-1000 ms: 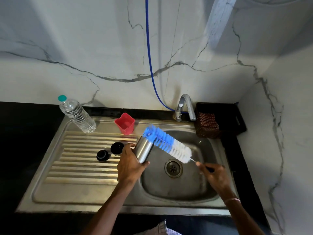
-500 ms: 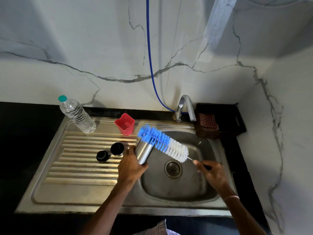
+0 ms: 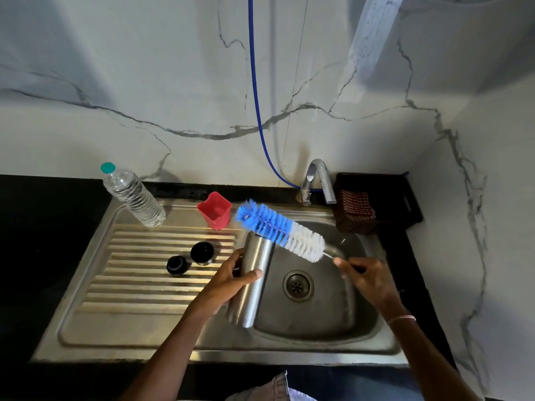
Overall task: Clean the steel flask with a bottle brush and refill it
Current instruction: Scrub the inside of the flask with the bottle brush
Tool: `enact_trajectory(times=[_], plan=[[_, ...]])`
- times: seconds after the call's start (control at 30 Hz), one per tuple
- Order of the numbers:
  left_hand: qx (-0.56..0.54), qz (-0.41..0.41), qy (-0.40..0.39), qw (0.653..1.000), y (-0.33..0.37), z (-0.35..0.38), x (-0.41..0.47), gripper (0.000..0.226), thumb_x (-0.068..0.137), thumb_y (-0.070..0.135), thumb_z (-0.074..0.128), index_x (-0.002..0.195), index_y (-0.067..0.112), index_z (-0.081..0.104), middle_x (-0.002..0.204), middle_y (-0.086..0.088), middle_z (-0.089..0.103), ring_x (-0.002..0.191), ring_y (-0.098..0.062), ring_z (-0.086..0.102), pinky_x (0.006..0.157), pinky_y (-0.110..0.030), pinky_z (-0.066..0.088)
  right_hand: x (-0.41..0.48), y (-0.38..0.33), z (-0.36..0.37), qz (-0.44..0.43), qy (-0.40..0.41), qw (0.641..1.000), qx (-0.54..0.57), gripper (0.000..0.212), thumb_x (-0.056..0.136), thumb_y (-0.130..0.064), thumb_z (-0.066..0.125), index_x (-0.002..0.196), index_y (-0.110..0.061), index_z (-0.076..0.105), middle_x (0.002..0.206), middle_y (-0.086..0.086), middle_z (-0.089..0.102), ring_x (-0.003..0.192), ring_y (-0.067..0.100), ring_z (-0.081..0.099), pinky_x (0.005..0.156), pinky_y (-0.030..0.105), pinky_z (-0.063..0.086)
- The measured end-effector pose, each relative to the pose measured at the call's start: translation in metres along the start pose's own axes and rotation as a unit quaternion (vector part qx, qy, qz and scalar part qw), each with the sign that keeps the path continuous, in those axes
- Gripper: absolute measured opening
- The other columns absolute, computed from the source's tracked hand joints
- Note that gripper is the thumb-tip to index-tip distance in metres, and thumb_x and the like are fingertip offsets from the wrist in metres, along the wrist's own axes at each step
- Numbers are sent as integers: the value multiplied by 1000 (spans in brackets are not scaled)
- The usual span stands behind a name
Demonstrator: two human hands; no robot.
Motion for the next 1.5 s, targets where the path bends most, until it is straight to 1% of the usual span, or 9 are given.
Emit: enact_trajectory(times=[0.17,0.4,0.53,0.77,0.83,0.97,1.17,1.3,1.5], plan=[[-11,4,40,999,2,8,3,61,62,44,90,113,15,72,102,-5,79,97,-20,76,80,-31,56,15,-13,18,-35,-4,997,-74,73,86,-82,50,66,-14,64,59,0,62,54,16,60,55,37,49],[-28,-18,21,999,-3,7,1,56,63,36,92,110,15,70,97,-14,77,91,-37,74,85,-49,58,5,5,-19,-21,34,999,-28,56,80,-80,57,55,-31,66,55,-11,63,53,3,59,55,24,44],[-13,-18,17,1000,-3,13,3,56,72,32,88,118,7,66,99,-16,78,96,-32,76,87,-40,57,9,-4,-16,-45,29,998,-44,52,81,-79,57,55,-36,66,56,-17,62,53,0,59,52,16,40],[-6,10,67,998,7,17,9,57,86,52,78,133,28,57,119,6,73,112,-9,69,93,-28,53,19,-20,-1,-47,24,995,-86,59,84,-76,56,59,-24,67,53,-4,58,52,13,57,52,28,42],[-32,9,46,998,10,13,4,52,89,48,72,137,34,53,124,15,71,117,-1,66,94,-24,52,16,-4,-15,-29,42,996,-80,58,80,-84,53,58,-33,67,55,-11,62,55,8,61,54,20,43],[-74,-18,17,997,6,7,2,42,98,28,67,136,37,52,128,18,70,119,1,64,90,-19,50,16,11,-30,-36,41,995,-83,67,78,-89,48,61,-28,70,59,-10,66,58,7,64,61,33,54],[39,0,-17,999,3,20,9,50,96,22,73,135,40,47,127,25,67,121,6,60,96,-17,48,30,-35,6,-94,12,987,-127,63,84,-82,49,61,-24,61,55,-7,57,54,12,57,52,33,48],[61,23,98,993,-3,4,14,56,79,28,89,123,29,56,113,6,74,105,-9,71,93,-32,56,26,-21,-5,-89,40,984,-148,70,84,-83,48,60,-19,62,53,-4,56,50,12,54,49,29,43],[76,41,188,978,-1,-8,9,46,69,22,97,106,20,69,86,7,76,79,-4,73,65,-15,52,8,10,-26,-38,56,992,-111,68,76,-90,46,65,-29,74,59,-14,64,59,6,64,58,30,51]])
Point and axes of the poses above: each hand's wrist, its own x-axis towards the middle knuckle, its own z-axis out of the palm, y = z × x, the point moved 3 cm from there along x, towards the middle knuckle
